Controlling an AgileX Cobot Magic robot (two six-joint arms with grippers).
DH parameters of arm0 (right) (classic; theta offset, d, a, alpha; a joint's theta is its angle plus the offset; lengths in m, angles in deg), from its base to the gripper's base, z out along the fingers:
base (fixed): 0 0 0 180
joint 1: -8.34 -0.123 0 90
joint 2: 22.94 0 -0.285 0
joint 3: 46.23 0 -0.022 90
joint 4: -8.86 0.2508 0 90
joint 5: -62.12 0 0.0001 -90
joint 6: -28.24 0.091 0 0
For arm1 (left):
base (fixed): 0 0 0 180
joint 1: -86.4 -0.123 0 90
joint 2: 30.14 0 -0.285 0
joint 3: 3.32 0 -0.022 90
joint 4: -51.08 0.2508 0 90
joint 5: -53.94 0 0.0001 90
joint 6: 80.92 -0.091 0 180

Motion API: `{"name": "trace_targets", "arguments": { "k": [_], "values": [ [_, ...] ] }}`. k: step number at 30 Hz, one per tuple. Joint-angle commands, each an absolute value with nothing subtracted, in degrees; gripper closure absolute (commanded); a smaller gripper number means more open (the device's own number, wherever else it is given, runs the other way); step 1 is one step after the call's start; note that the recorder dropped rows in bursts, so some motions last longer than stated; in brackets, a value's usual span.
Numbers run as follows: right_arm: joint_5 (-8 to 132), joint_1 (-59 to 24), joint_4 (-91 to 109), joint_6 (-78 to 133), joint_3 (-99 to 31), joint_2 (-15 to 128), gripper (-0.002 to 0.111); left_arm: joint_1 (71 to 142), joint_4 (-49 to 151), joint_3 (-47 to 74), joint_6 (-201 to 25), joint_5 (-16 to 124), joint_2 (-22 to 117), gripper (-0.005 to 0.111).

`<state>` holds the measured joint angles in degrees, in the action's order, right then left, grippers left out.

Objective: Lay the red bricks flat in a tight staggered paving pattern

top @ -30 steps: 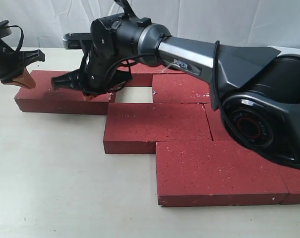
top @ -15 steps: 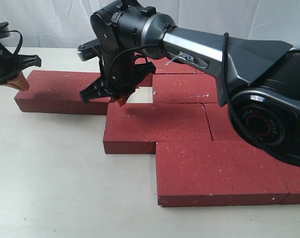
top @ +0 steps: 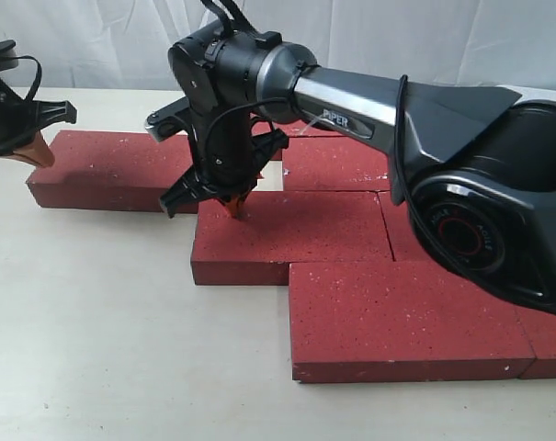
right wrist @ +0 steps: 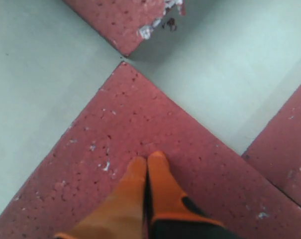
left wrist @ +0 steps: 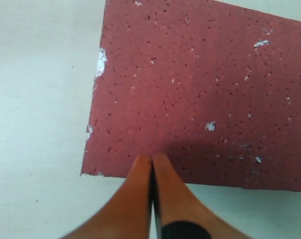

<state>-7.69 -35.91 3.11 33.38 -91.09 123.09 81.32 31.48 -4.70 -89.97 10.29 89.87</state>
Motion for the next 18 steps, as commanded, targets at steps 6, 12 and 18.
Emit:
{"name": "trace_targets", "arguments": {
  "k": [6,12,18],
  "values": [
    [-7.85,-35.64,3.42,30.89,-90.99,123.38,0.109,81.29,31.38,-4.32,-89.68,11.10,89.28,0.107],
    [-7.85,-35.64,3.42,30.00,-90.99,123.38,0.109,81.29,31.08,-4.32,-89.68,11.47,89.28,0.107],
    [-7.85,-35.64,0.19,30.48,-90.99,122.31,0.109,81.29,27.95,-4.32,-89.80,13.12,89.28,0.107]
  ]
}}
